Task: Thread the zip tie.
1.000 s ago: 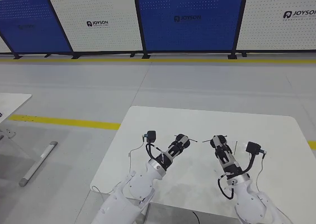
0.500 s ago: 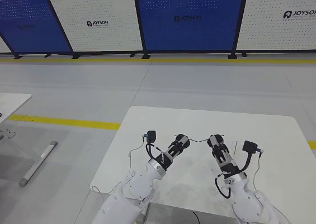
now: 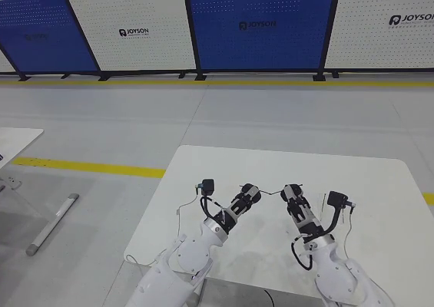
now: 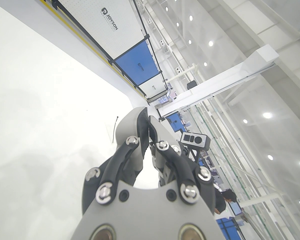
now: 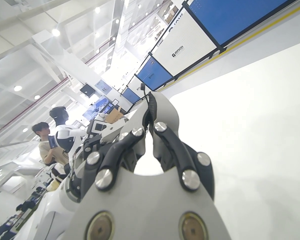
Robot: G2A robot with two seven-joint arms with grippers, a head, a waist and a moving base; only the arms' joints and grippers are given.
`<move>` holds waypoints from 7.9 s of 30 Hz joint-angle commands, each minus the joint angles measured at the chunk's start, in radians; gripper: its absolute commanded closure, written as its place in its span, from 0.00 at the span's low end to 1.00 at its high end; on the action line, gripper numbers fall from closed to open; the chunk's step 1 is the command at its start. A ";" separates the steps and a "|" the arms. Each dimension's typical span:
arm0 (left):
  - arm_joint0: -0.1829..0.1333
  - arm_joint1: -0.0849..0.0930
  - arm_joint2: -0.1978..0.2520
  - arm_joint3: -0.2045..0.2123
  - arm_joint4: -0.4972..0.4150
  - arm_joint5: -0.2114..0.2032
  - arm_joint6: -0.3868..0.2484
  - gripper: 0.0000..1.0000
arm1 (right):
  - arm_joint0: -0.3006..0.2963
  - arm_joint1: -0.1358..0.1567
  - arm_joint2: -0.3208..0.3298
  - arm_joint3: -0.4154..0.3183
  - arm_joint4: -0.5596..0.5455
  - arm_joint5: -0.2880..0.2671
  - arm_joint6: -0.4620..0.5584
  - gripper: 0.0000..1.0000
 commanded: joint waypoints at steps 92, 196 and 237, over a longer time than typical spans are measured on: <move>0.000 0.000 0.000 0.000 0.000 0.000 0.000 1.00 | -0.086 -0.089 0.033 0.024 -0.102 -0.031 -0.218 1.00; -0.004 0.001 0.000 0.003 -0.097 -0.046 -0.054 1.00 | -0.011 -0.172 0.013 0.172 -0.024 -0.165 -0.131 1.00; -0.023 0.004 0.002 0.018 -0.181 -0.073 -0.041 1.00 | -0.025 -0.143 0.017 0.120 0.013 -0.165 -0.121 1.00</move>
